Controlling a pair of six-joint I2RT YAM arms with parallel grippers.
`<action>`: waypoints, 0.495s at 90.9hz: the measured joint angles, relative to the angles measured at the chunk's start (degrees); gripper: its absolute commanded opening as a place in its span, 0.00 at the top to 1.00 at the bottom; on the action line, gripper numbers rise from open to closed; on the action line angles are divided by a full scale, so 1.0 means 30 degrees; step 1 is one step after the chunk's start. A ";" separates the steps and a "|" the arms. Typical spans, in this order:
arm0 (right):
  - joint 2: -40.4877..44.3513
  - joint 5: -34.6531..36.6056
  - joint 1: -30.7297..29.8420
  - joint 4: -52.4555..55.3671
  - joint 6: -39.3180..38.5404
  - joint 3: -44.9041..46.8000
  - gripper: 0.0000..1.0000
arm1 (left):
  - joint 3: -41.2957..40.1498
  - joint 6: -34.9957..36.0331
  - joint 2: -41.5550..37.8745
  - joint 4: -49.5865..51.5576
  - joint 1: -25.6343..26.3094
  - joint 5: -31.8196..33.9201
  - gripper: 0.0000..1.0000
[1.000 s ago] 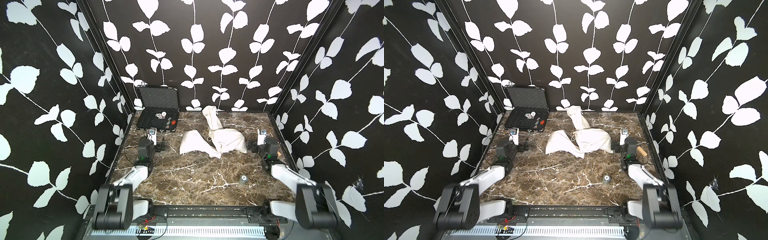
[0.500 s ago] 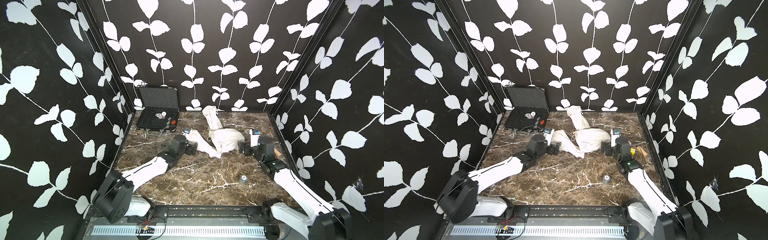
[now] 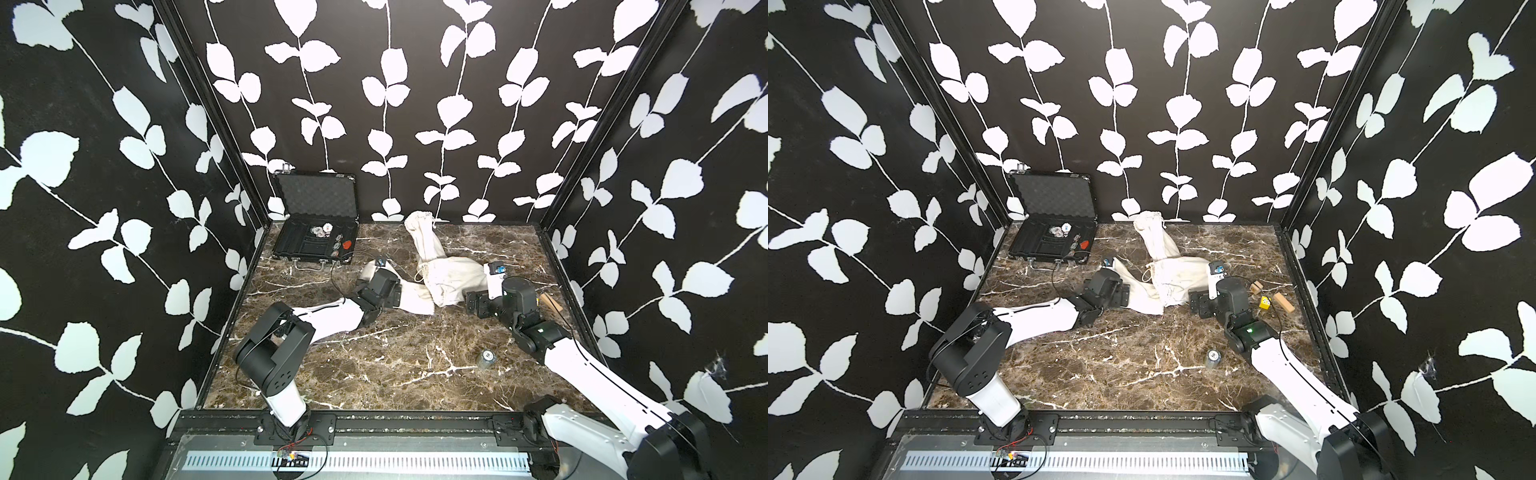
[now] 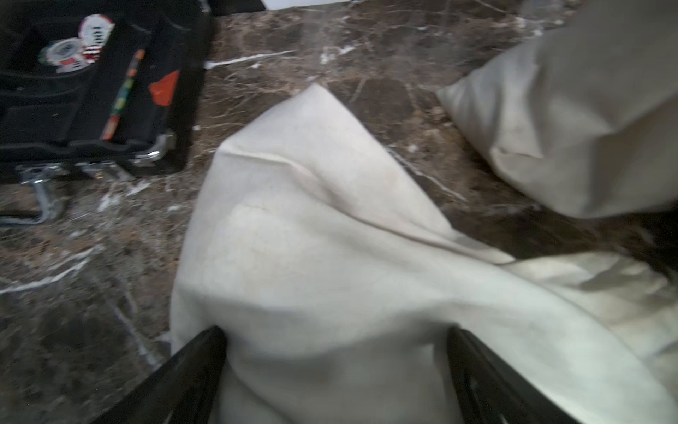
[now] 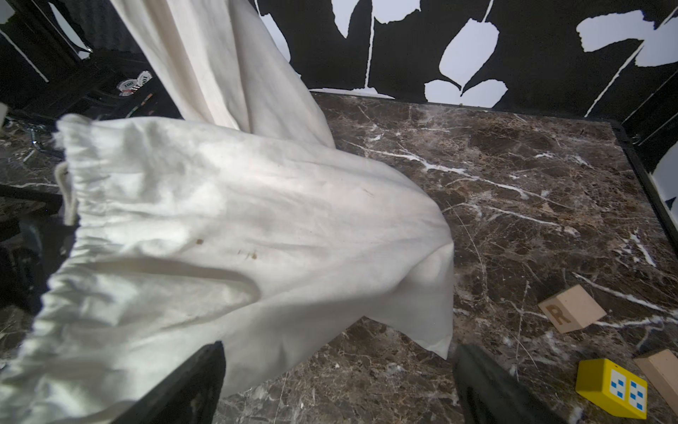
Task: Close the soil bag
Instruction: Move the soil bag to the center of the board.
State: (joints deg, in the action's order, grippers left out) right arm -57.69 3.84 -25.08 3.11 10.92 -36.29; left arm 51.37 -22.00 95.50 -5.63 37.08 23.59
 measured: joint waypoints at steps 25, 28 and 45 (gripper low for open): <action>-0.0794 0.0044 -0.3111 0.0634 -0.1231 -0.1049 0.01 | -0.2266 -0.0313 -0.2543 0.1552 -0.4342 0.0736 0.05; -0.1005 0.0131 -0.3606 0.0641 -0.1377 -0.1311 0.01 | -0.2470 -0.0248 -0.2929 0.1807 -0.4524 0.0860 0.05; -0.2251 0.0976 -0.6302 0.0772 -0.2579 -0.2929 0.02 | -0.3177 0.0197 -0.5938 0.3198 -0.4488 0.0517 0.05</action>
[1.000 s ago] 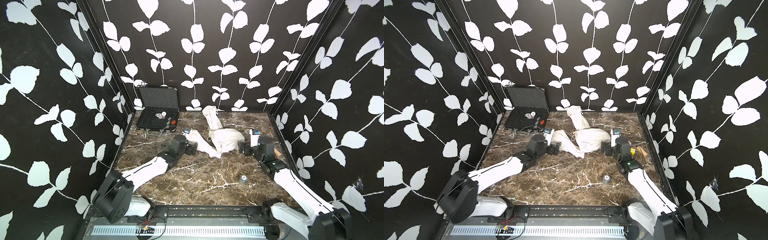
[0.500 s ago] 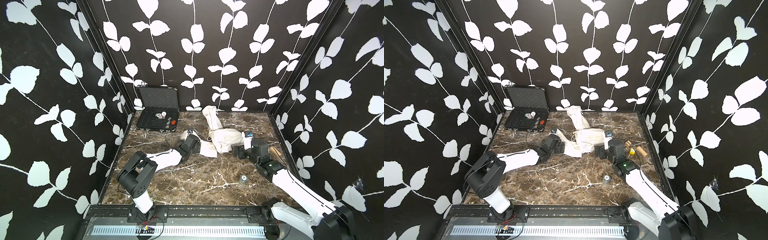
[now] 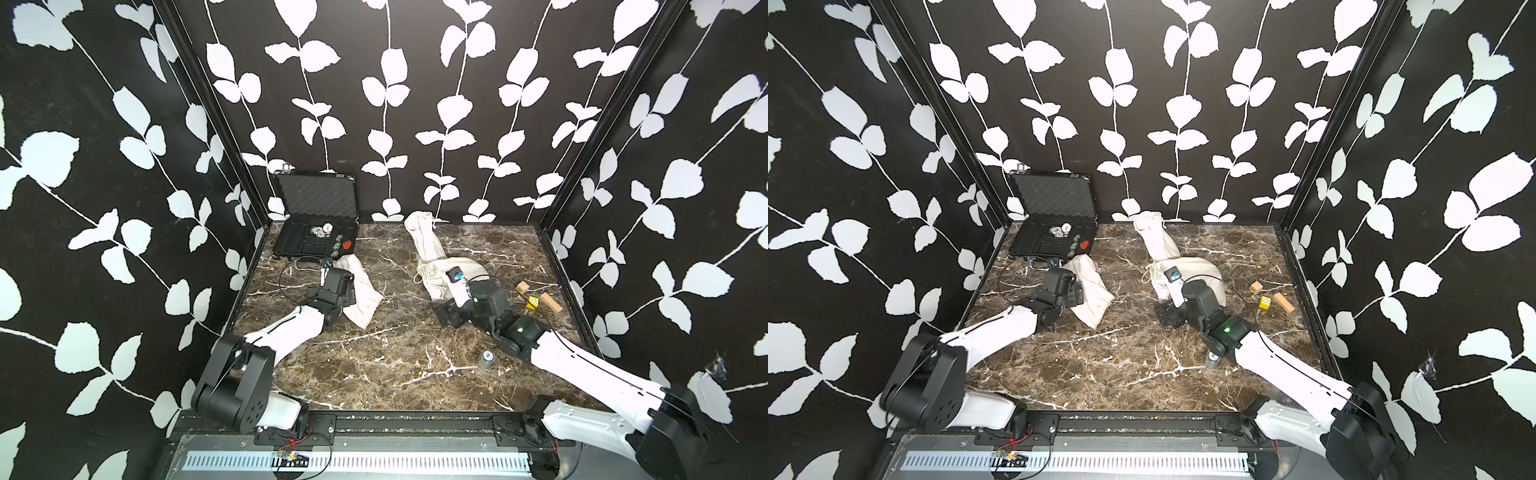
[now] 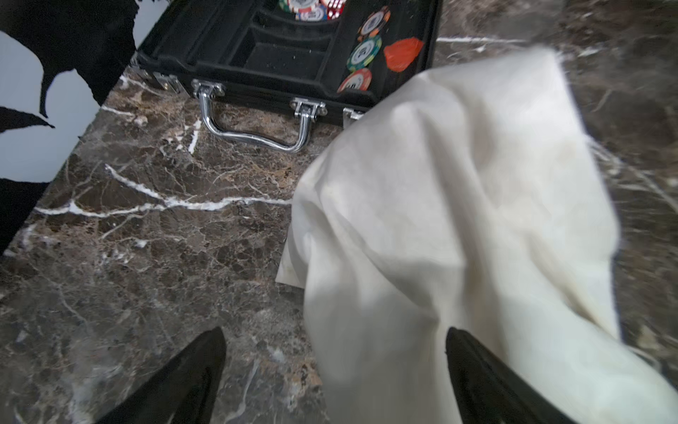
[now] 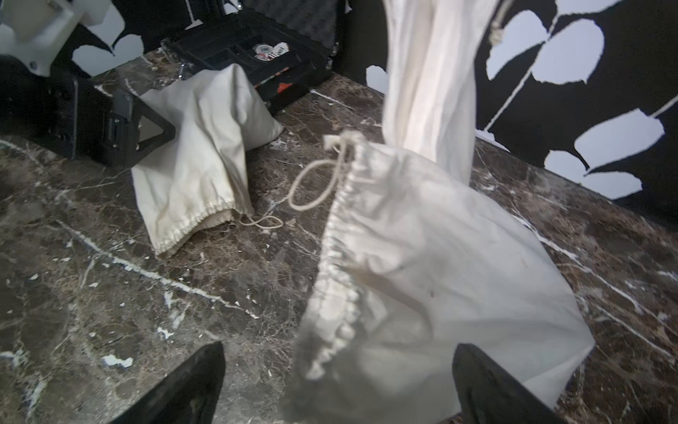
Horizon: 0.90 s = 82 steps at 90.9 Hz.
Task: Close the soil bag
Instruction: Move the soil bag to the center of the board, then frap the soil bag at the center of the board.
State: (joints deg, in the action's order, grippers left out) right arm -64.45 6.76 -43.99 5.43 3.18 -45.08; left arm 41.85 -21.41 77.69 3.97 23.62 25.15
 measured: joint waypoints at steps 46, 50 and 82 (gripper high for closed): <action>-0.5013 -0.0867 -0.3271 0.0240 -0.2113 -0.4058 0.07 | -0.4131 -0.2798 -0.3920 0.1596 0.3650 -0.3832 0.22; -0.5668 -0.1049 -0.3410 0.0197 -0.2142 -0.4138 0.07 | -0.4197 -0.3016 -0.3257 0.1282 0.3687 -0.3927 0.23; -0.8837 -0.1326 -0.3716 -0.0240 -0.2550 -0.4328 0.05 | -0.3963 -0.3781 0.1304 -0.2368 0.3694 -0.4437 0.38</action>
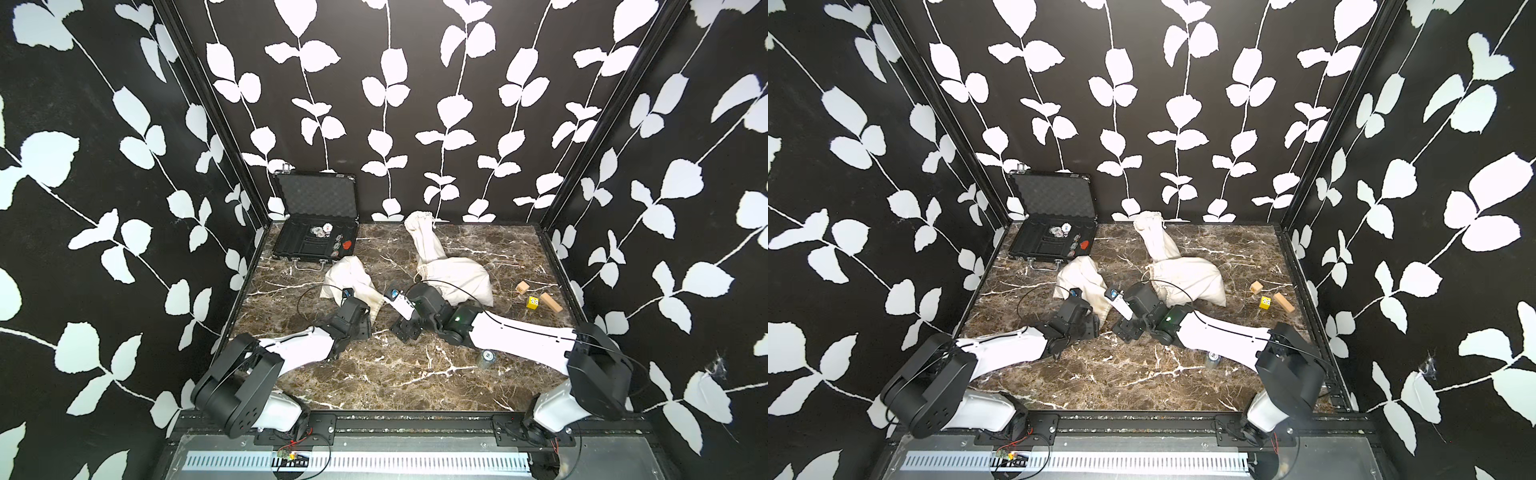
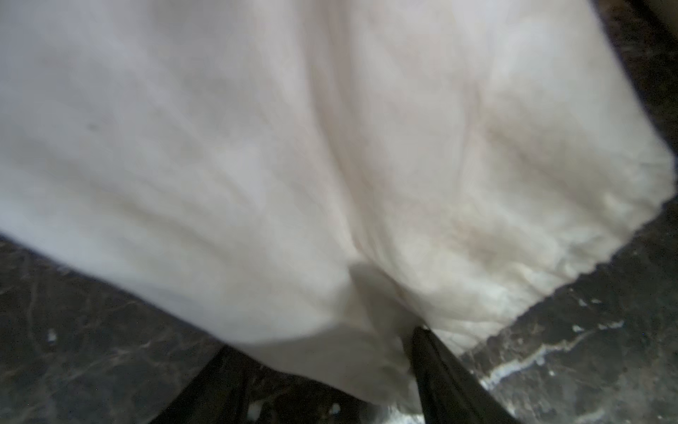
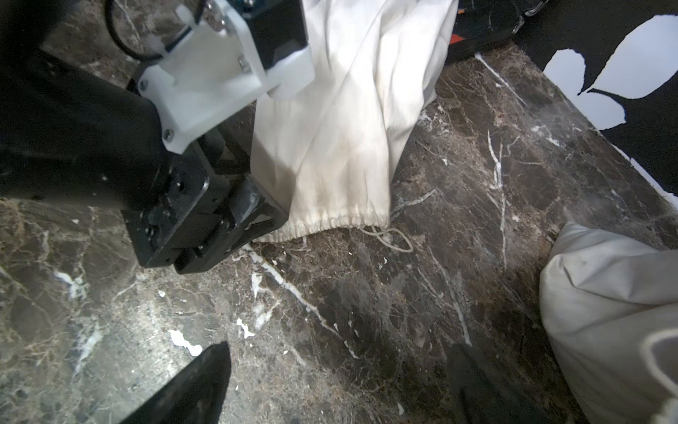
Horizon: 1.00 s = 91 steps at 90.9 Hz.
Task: Close the soil bag
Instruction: Frap the soil bag at the center of the board.
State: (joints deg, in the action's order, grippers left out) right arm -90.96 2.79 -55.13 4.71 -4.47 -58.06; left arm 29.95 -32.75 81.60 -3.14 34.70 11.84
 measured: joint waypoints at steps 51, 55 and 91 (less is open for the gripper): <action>-0.5275 -0.1464 0.1668 -0.4189 -0.0750 -0.0335 0.08 | -0.0219 0.0925 -0.3126 0.0204 -0.0372 0.1224 1.00; -0.5625 -0.1741 0.1770 -0.4561 -0.0787 -0.0423 0.08 | -0.0262 0.0984 -0.3861 0.0408 -0.0590 0.1239 1.00; -0.8451 -0.4590 0.2091 -0.7854 -0.0568 -0.1676 0.13 | -0.0466 0.1107 -0.5756 0.1785 -0.1319 0.0860 1.00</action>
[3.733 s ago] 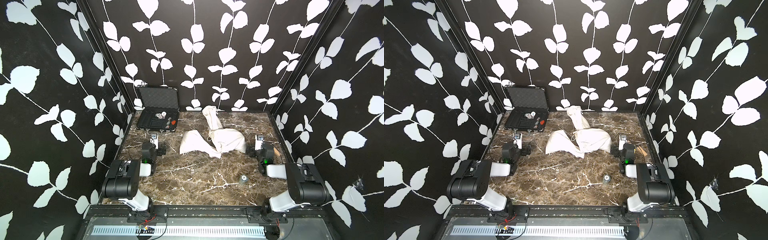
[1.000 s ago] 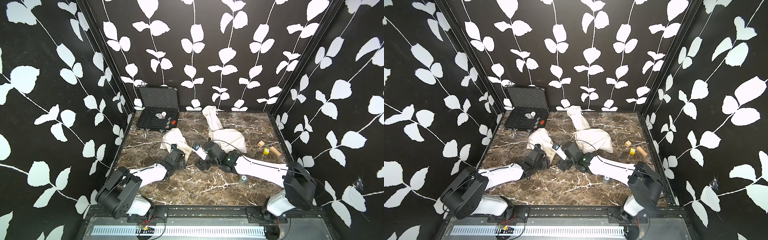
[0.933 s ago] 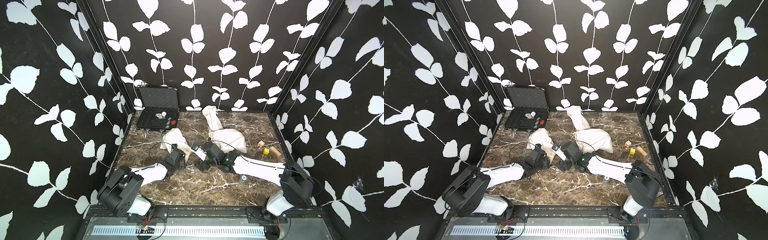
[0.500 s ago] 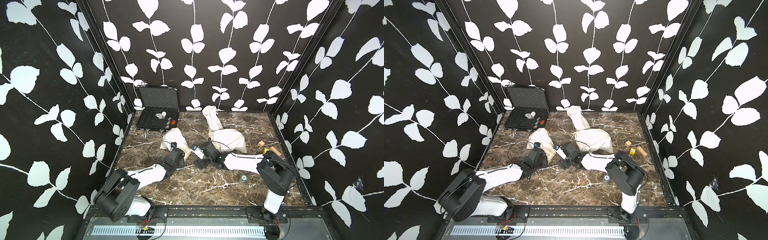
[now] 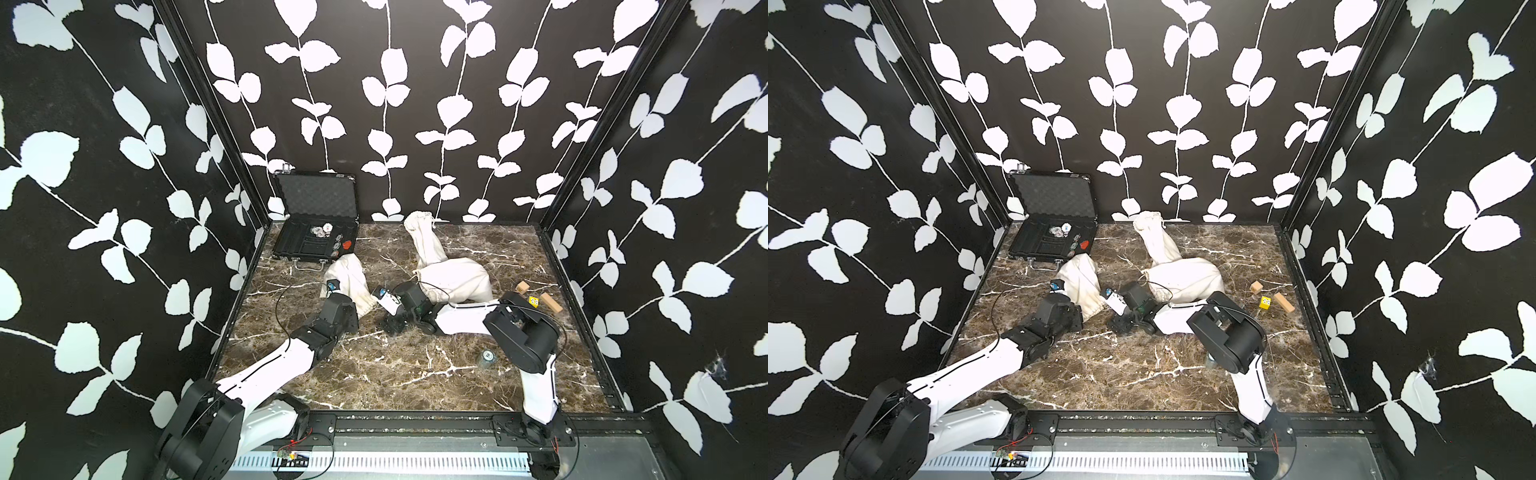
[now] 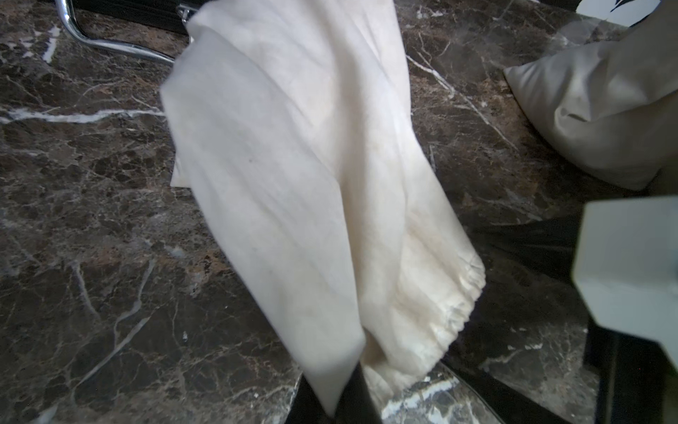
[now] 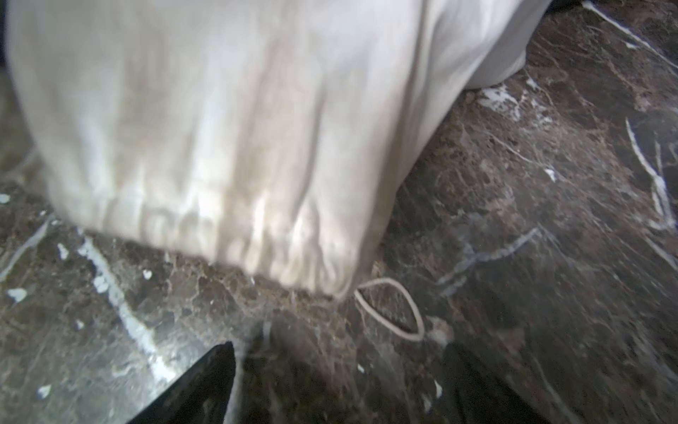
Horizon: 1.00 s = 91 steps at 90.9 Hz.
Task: Close the soil bag
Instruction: Frap the soil bag at the center of the board.
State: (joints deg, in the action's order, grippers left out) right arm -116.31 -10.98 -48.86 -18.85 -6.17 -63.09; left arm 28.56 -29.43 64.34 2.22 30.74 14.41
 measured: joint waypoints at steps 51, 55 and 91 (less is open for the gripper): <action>-0.1792 -0.1086 0.0204 -0.2965 0.0852 -0.0466 0.23 | 0.0124 -0.0444 -0.1275 0.0495 -0.0605 -0.1209 1.00; -0.1843 -0.1086 0.0211 -0.3111 0.0940 -0.0466 0.23 | 0.0189 -0.0488 -0.1457 0.0546 -0.0656 -0.1311 1.00; -0.2004 -0.1727 0.0342 -0.3599 0.1450 -0.0474 0.56 | 0.0634 -0.0554 -0.2397 0.1450 -0.0787 -0.1559 1.00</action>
State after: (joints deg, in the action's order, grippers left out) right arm -122.32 -16.16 -47.83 -29.65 -1.83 -64.51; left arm 30.46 -31.09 57.14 6.57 28.38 9.74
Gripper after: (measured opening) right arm 0.506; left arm 0.045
